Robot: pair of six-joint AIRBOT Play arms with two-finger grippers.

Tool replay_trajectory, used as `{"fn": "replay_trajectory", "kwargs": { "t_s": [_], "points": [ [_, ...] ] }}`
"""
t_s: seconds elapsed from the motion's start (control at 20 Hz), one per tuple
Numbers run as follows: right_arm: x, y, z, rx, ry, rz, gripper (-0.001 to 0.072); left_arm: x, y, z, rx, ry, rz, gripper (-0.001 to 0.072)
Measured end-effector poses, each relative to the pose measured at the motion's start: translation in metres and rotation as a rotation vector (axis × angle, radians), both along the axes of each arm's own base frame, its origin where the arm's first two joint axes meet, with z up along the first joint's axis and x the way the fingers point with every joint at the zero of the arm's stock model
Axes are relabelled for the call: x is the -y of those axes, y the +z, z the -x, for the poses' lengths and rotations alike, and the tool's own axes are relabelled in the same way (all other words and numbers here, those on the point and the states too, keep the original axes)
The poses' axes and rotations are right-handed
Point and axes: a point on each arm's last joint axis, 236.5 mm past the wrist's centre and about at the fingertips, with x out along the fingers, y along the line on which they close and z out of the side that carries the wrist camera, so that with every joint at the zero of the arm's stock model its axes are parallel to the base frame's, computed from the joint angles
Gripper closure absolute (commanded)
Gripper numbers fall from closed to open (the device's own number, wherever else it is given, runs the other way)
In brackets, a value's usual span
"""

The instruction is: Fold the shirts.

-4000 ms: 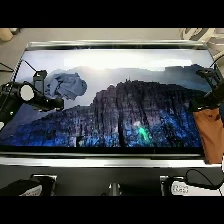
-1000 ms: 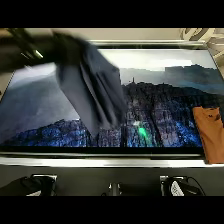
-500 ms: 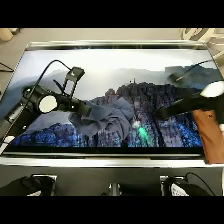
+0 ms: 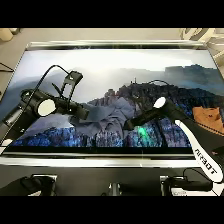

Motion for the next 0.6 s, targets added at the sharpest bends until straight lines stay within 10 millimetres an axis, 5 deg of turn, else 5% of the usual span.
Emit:
{"fn": "replay_trajectory", "kwargs": {
  "t_s": [0.05,0.2,0.35,0.45,0.6],
  "points": [
    [-0.006,-0.002,-0.001,0.010,0.002,-0.002,0.0689,0.000,0.001,0.000,0.001,0.000,0.001,0.0679],
    [-0.017,0.006,-0.005,0.044,0.031,-0.009,0.0693,-0.001,0.006,-0.002,0.018,0.001,0.001,0.0680],
    [-0.006,0.061,-0.030,0.208,0.128,0.031,0.0693,-0.005,0.044,-0.016,0.117,0.006,0.006,0.0680],
    [0.018,0.135,-0.060,0.426,0.159,0.102,0.0693,-0.010,0.103,-0.027,0.247,0.020,0.038,0.0680],
    [0.064,0.300,-0.080,0.863,0.093,0.212,0.0693,-0.023,0.228,-0.022,0.503,0.050,0.165,0.0680]
  ]
}}
